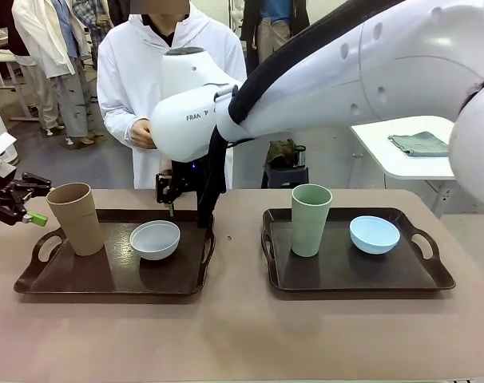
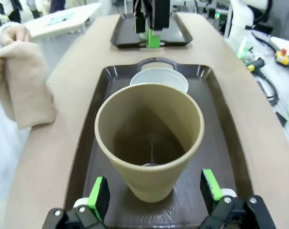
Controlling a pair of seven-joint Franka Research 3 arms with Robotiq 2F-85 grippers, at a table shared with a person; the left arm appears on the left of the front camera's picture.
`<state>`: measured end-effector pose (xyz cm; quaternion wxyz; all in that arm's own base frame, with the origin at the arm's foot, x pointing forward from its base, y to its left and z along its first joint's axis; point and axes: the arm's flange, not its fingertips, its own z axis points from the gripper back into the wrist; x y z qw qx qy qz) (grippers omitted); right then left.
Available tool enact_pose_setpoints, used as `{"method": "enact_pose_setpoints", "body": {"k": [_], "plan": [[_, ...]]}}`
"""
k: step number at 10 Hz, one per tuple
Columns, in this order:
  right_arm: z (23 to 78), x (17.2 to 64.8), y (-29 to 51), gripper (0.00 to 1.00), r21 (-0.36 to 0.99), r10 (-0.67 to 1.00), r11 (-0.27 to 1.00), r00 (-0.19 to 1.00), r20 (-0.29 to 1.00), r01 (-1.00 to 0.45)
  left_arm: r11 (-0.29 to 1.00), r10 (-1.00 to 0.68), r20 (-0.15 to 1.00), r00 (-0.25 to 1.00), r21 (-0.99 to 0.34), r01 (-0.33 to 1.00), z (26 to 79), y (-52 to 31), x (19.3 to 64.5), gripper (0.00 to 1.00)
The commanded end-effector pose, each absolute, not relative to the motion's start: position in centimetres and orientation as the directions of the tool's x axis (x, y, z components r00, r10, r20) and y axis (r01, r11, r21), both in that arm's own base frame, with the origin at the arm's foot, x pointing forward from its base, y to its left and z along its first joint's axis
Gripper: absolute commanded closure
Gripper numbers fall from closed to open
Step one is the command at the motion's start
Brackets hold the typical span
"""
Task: Set up a tray with a mat and arrange the tableware.
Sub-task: Pick up the Picnic Bowl and Reusable plastic cup from the Handle tray in front of the human's position and hold them in the air.
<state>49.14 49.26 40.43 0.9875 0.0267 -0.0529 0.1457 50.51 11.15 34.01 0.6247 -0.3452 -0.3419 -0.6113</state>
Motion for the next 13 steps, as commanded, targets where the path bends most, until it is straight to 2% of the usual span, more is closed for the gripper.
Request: {"method": "enact_pose_setpoints", "body": {"k": [1, 6, 7, 8, 13], "plan": [[39.0, 49.0, 50.5, 0.00, 0.035, 0.240, 0.968, 0.960, 0.147, -0.248, 0.030, -0.509, 0.860, 0.038, -0.027, 0.999, 34.0, 10.3, 51.6, 0.00], [37.4, 49.5, 51.2, 0.00, 0.062, 0.202, 0.975, 0.968, 0.151, -0.213, 0.009, -0.478, 0.876, 0.063, -0.067, 0.998, 32.5, 8.7, 52.3, 0.00], [37.4, 49.2, 51.3, 0.00, 0.058, 0.247, 0.965, 0.961, 0.124, -0.256, 0.001, -0.461, 0.886, 0.039, -0.043, 0.999, 32.8, 9.3, 52.3, 0.00], [37.4, 49.2, 51.3, 0.00, 0.058, 0.247, 0.965, 0.961, 0.124, -0.256, -0.011, -0.507, 0.861, 0.046, -0.060, 0.998, 32.2, 8.7, 51.6, 0.00], [36.1, 50.5, 52.2, 0.00, 0.098, 0.259, 0.957, 0.957, 0.133, -0.273, 0.015, -0.513, 0.858, 0.039, -0.036, 0.999, 32.0, 7.8, 51.4, 0.00]]}}
